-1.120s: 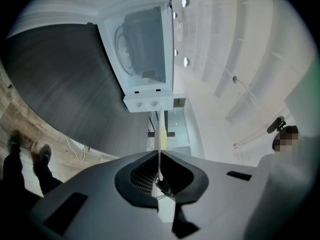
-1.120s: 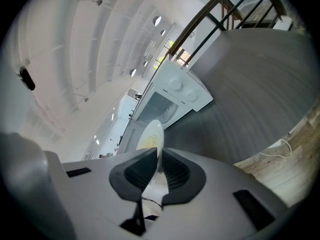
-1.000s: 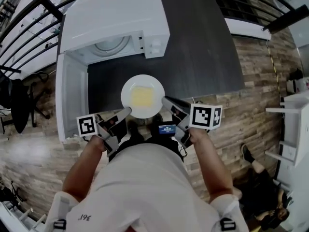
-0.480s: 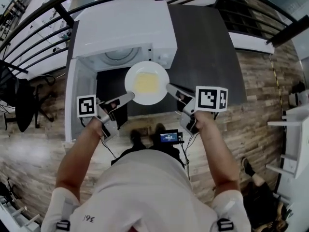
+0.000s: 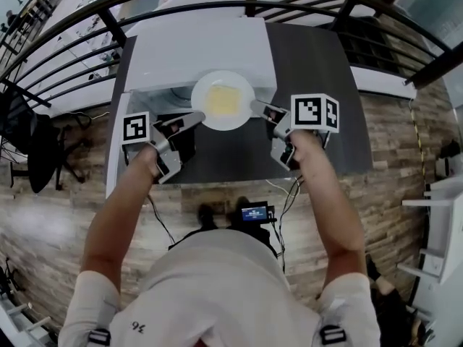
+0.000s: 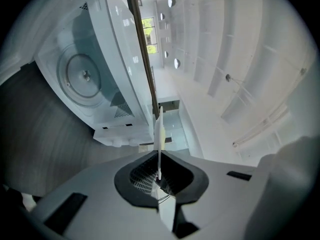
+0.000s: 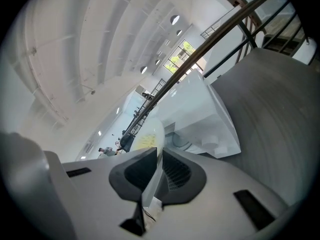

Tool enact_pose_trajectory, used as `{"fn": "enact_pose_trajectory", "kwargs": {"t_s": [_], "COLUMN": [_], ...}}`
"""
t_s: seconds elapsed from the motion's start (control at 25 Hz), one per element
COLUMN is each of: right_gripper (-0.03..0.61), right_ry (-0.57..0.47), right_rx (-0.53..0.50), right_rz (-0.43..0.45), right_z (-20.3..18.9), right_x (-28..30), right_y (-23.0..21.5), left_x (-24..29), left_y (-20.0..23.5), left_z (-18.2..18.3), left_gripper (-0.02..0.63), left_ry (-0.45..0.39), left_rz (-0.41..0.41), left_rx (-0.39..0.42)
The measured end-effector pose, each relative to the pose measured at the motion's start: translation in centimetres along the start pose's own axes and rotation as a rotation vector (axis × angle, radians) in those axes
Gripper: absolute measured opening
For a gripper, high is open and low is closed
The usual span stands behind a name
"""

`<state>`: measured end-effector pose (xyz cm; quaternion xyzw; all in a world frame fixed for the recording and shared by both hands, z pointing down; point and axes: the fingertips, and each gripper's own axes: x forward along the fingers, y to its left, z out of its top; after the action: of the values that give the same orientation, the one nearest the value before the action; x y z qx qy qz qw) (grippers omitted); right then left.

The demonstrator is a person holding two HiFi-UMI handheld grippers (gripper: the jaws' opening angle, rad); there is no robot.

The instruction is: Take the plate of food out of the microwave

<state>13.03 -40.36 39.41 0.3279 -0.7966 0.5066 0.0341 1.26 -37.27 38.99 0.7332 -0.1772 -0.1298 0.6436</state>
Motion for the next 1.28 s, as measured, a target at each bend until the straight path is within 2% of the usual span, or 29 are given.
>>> {"fn": "enact_pose_trajectory", "kwargs": {"t_s": [0.16, 0.32, 0.72, 1.04, 1.28], "right_gripper": [0.018, 0.018, 0.018, 0.018, 0.018], "right_ry": [0.014, 0.019, 0.024, 0.037, 0.065], "right_rx": [0.003, -0.002, -0.017, -0.011, -0.006], "right_rz": [-0.007, -0.019, -0.067, -0.09, -0.138], "right_z": [2.4, 3.5, 7.5, 9.4, 9.7], "right_x": [2.4, 3.3, 7.6, 9.5, 9.4], "right_y": [0.2, -0.1, -1.1, -0.8, -1.6], "left_x": [-0.1, 0.3, 1.0, 0.7, 1.2], "left_y": [0.0, 0.0, 1.9, 2.4, 1.9], "left_z": [3.3, 4.5, 9.9, 11.9, 11.1], "left_gripper": [0.017, 0.017, 0.017, 0.018, 0.019], "left_ry": [-0.025, -0.048, -0.144, -0.197, -0.191], "left_rz": [0.007, 0.014, 0.02, 0.019, 0.015], "left_rx": [-0.007, -0.004, -0.065, -0.081, -0.04]}}
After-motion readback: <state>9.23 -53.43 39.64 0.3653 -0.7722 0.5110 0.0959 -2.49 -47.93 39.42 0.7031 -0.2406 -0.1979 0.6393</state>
